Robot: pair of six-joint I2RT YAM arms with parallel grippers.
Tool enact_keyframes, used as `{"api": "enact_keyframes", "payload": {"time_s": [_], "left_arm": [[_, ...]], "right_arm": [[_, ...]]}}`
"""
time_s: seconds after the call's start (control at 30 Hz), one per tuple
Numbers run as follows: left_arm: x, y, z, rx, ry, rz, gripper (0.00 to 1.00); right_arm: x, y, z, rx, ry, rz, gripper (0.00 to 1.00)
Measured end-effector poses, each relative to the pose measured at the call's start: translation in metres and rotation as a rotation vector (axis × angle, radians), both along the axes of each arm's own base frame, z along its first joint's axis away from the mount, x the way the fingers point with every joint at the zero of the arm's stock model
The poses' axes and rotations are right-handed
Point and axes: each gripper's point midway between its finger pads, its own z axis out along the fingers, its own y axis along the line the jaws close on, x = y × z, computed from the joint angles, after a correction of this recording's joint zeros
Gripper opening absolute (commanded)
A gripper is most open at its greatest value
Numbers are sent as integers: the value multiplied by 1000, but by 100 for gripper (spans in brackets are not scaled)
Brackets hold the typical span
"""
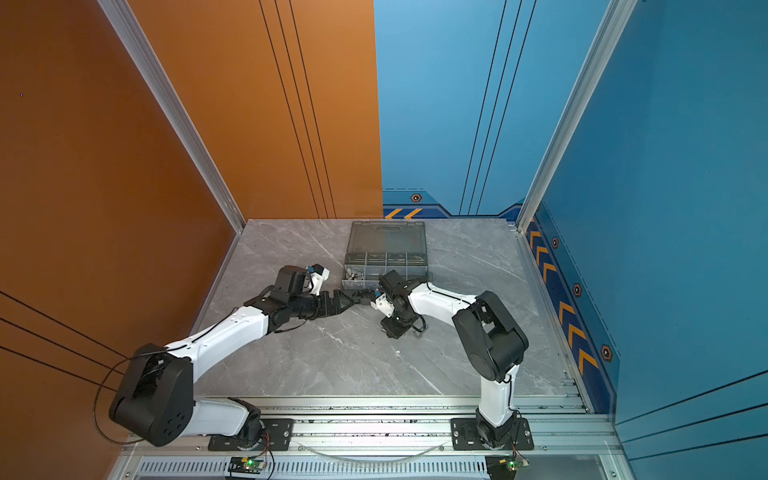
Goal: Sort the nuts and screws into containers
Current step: 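Carry the silver bolt with the right gripper over the silver-nut compartment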
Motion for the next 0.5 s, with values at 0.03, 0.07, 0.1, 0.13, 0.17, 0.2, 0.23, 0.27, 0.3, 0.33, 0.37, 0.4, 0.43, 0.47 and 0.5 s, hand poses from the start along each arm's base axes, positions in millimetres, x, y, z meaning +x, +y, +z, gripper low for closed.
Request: {"api": "enact_keyframes", "payload": {"time_s": [0.03,0.07,0.1,0.13,0.17,0.2,0.23,0.27,0.3,0.33,0.37,0.4,0.43,0.47,0.5], "left_arm": [[0,0,0,0,0,0,98],[0,0,0,0,0,0,98],[0,0,0,0,0,0,98],[0,0,-1,0,0,0,98],[0,0,-1,0,0,0,98],[-1,0,-2,0,1,0,98],[-1,0,-2,0,1,0,98],[-1,1,-3,1,4,0,98],[-2,1,-4,1,5,0,98],[-2,1,-4,2,6,0,98],[-2,1,-5,1,6,0,98],[-2,1,-4,1,5,1,98],[-1,1,-4,-1,4,2,98],[-1,0,-3,-3,2,3,98],[-1,1,-3,-4,2,4,98]], "right_arm": [[-1,1,2,12,8,0,0],[-1,1,5,26,12,-2,0],[-1,1,9,39,12,-4,0],[0,2,15,58,9,-9,0],[2,2,21,77,3,-14,0],[4,2,27,94,-3,-18,0],[7,2,35,114,-15,-25,0],[11,2,42,136,-25,-31,0],[15,3,48,149,-36,-36,0],[19,2,55,163,-50,-42,0],[24,2,61,175,-65,-49,0],[28,1,66,184,-77,-56,0],[33,0,71,192,-90,-63,0],[38,-1,76,198,-103,-73,0],[43,-3,80,203,-113,-81,0]]}}
